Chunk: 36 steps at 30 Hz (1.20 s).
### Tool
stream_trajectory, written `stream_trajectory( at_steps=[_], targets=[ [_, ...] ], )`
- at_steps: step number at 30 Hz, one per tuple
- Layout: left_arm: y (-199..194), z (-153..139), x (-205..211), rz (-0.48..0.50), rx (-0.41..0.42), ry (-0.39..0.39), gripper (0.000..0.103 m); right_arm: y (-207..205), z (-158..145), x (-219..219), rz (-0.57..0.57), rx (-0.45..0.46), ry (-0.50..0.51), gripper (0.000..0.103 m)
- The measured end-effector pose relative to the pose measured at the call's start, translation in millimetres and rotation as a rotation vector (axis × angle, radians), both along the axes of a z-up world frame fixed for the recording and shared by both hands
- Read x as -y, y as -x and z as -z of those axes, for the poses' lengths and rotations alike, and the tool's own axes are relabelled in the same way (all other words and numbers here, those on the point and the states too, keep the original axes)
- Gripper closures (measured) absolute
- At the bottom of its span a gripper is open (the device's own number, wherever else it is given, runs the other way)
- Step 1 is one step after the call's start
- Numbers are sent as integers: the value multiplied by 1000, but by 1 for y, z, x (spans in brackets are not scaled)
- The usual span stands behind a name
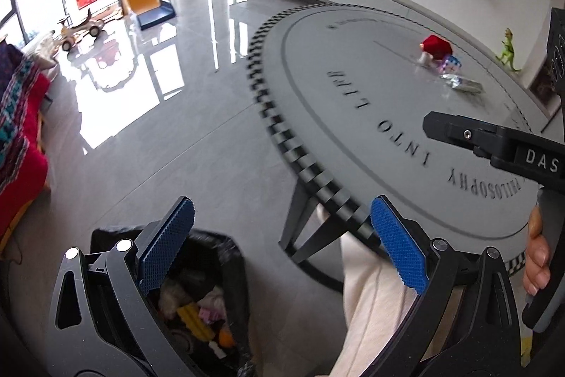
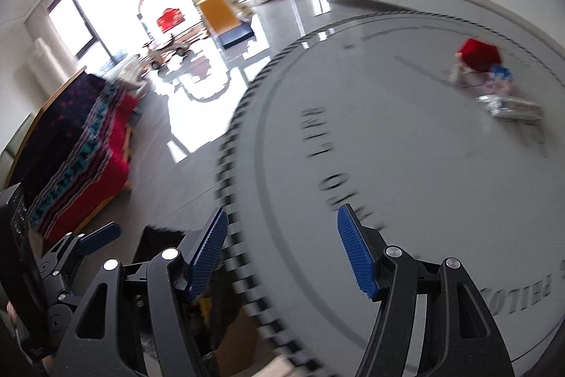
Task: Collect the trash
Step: 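Move both tools back over the table, then grasp the silver wrapper with the right tool while the left tool grasps the small paper cup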
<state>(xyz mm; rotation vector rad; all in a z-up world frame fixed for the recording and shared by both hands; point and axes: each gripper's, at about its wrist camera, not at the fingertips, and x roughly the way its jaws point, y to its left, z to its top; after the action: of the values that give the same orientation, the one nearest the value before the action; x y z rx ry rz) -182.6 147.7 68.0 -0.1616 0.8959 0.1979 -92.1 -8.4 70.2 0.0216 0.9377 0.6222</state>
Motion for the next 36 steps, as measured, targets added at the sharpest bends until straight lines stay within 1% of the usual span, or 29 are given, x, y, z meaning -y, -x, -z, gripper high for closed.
stream_trajectory(
  at_steps=[3,8,15,22,28,36],
  targets=[
    [-18,-3,12,30,3,3,6,-17,-1,19,42,2,6,37],
    [-52,-5,36,101,-15,-7,6,-41,-2,49,100,9,14,37],
    [-99,-6,70,191,-23,-11,6,-81,4,94,197,-12,7,37],
    [-149,-1,105,272,-26,0,6,-115,10,131,282,-29,7,37],
    [-189,7,126,313,-18,7,6,-144,19,159,370,-64,17,37],
    [-233,12,142,347,0,-4,6,-187,34,183,482,-136,-39,37]
  ],
)
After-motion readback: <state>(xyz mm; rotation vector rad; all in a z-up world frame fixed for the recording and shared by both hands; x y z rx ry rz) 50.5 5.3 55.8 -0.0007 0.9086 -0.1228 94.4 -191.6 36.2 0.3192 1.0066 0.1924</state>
